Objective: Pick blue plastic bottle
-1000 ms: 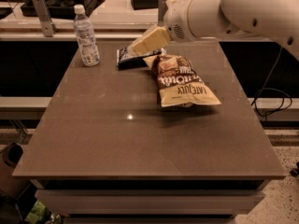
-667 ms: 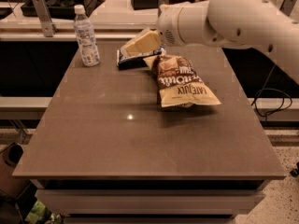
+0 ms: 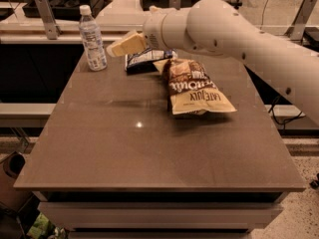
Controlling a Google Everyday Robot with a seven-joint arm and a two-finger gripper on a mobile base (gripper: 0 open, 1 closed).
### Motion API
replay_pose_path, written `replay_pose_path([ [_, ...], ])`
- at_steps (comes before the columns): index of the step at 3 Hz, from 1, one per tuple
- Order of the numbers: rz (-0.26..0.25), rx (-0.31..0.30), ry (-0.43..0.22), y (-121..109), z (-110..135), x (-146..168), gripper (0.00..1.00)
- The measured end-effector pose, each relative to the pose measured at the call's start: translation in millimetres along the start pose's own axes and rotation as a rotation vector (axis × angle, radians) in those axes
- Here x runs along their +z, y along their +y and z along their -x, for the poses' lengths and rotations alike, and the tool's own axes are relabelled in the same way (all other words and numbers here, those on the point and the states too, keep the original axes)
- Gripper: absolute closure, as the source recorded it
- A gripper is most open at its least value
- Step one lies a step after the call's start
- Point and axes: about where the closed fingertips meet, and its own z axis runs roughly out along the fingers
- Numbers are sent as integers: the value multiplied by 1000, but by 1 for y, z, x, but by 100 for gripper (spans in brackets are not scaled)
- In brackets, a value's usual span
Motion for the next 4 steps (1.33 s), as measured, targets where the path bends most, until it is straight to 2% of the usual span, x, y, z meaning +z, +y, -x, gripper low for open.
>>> replay_pose_path([
  [2,28,51,-56,22,-1,67,0],
  [4,70,122,-108,40,-2,118,0],
])
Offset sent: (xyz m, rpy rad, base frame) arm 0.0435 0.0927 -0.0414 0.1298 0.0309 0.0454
